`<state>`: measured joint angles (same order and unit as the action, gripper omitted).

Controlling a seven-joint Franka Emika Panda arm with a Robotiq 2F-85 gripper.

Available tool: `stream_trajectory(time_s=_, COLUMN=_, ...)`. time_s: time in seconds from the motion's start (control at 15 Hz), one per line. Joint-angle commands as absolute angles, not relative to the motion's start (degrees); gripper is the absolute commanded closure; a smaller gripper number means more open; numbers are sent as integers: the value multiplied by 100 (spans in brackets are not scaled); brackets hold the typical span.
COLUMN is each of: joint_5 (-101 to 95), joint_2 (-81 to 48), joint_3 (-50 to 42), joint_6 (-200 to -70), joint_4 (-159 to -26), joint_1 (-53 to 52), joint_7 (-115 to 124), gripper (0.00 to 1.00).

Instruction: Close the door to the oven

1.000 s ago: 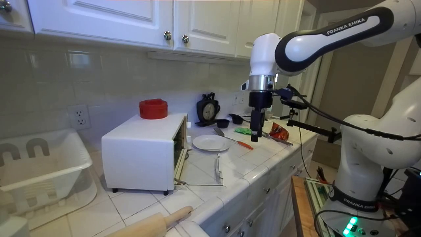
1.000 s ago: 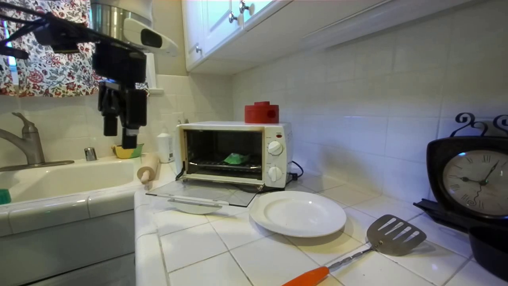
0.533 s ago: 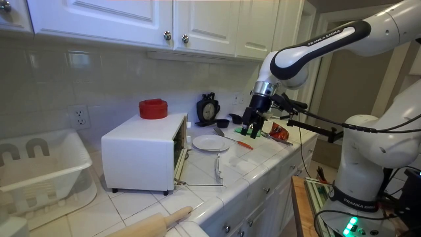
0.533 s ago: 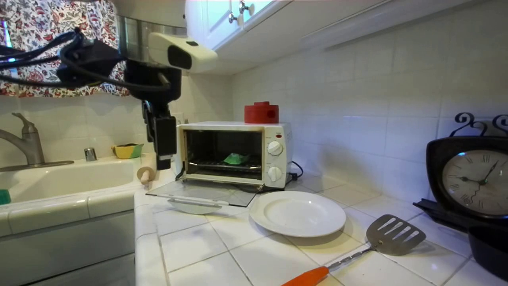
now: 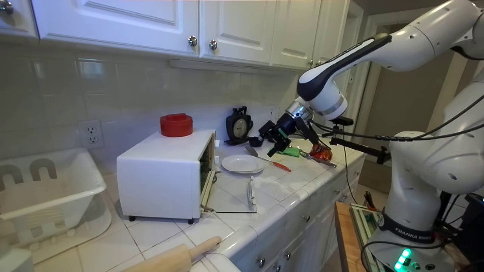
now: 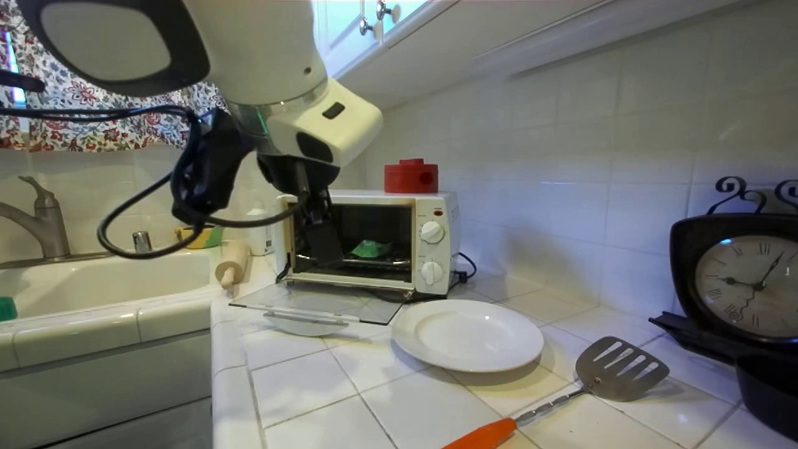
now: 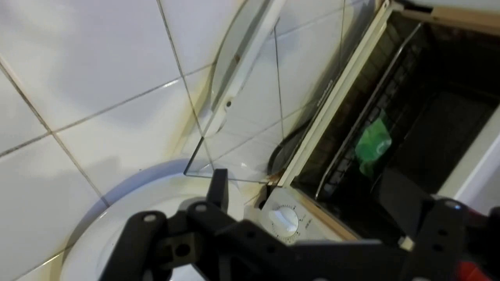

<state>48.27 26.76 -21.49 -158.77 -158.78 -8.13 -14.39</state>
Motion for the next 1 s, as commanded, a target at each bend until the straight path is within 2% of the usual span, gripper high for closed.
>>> stream_trajectory(time_s=0.0, joint_5=6413, joint_2=2671, joint_3=-3003, joint_6=-16947, joint_4=-15875, joint_1=-1923, joint_7=-2409, gripper=0)
stream_trajectory(time_s=0.13, joint_5=7228, joint_2=2686, joint_3=-3341, joint_6=-17233, joint_4=-15871, joint_1=-2363, joint_7=-2986, gripper=0)
stream_trajectory(time_s=0.47, joint_5=7952, joint_2=2279, joint_3=-3822, joint_6=-16688, joint_4=-15892, joint_1=-2789, joint_7=-3140, gripper=0)
stream_trajectory(time_s=0.93, joint_5=8587, joint_2=1876, joint_3=-4410, joint_6=-16561, joint_4=-15744, joint_1=-3031, joint_7=-4306, gripper=0)
